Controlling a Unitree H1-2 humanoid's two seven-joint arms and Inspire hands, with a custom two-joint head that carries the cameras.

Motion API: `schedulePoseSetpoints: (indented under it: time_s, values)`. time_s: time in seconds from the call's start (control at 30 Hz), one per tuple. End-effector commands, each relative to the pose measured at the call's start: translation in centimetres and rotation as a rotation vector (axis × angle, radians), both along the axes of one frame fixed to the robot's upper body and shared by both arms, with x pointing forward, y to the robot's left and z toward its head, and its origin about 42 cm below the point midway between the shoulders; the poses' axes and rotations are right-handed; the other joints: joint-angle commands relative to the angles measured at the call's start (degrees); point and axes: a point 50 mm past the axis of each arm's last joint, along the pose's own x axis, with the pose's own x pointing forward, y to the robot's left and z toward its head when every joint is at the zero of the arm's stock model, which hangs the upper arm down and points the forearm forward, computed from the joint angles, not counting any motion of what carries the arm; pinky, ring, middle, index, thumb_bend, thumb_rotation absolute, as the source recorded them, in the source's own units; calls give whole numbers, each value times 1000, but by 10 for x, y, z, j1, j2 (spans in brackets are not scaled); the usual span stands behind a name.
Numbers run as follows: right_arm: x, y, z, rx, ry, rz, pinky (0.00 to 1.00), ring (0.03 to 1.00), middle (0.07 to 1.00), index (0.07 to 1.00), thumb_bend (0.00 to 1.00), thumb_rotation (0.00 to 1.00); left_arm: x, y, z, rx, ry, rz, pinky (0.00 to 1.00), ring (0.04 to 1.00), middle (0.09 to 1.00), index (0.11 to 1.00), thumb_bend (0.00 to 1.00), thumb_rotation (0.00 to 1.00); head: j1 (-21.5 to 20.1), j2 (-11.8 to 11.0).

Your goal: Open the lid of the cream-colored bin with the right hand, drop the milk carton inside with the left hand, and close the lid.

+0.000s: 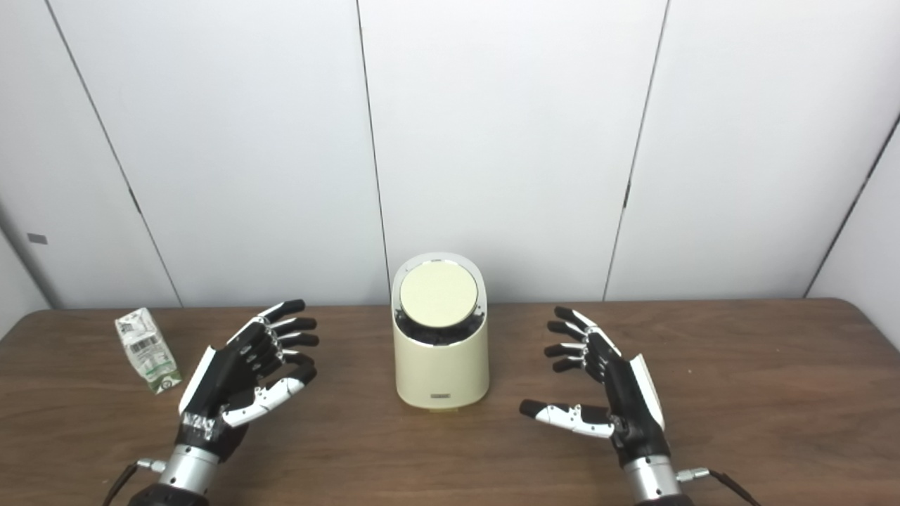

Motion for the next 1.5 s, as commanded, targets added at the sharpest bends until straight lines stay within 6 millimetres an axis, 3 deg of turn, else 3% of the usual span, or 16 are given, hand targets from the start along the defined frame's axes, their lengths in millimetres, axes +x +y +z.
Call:
schedulePoseSetpoints:
  time_s: [0.0,0.57,0.77,0.93,1.17,1.47]
  values:
    - [6,0,20,1,-96,15,569,666,788,836,819,203,7,-1,21,5,-90,-5,577,700,748,844,660,131,0,0]
    - [7,1,18,9,-94,22,572,664,787,836,824,214,7,-2,21,8,-93,-12,578,708,750,838,649,121,4,-3]
    - [5,8,24,-18,-76,24,562,696,803,858,805,387,5,-1,19,10,-89,-12,573,706,754,837,655,131,5,-4]
    - [3,22,41,-16,-73,7,609,762,836,856,800,460,5,-1,16,28,-83,-9,578,702,758,840,655,144,4,-6]
    - [11,40,81,-125,-61,-5,717,853,899,896,832,513,4,-2,15,19,-74,-10,584,702,761,843,678,154,6,-7]
    - [30,46,109,-180,-67,-2,707,842,887,888,888,495,4,-3,14,14,-66,-8,577,696,759,837,683,158,10,-6]
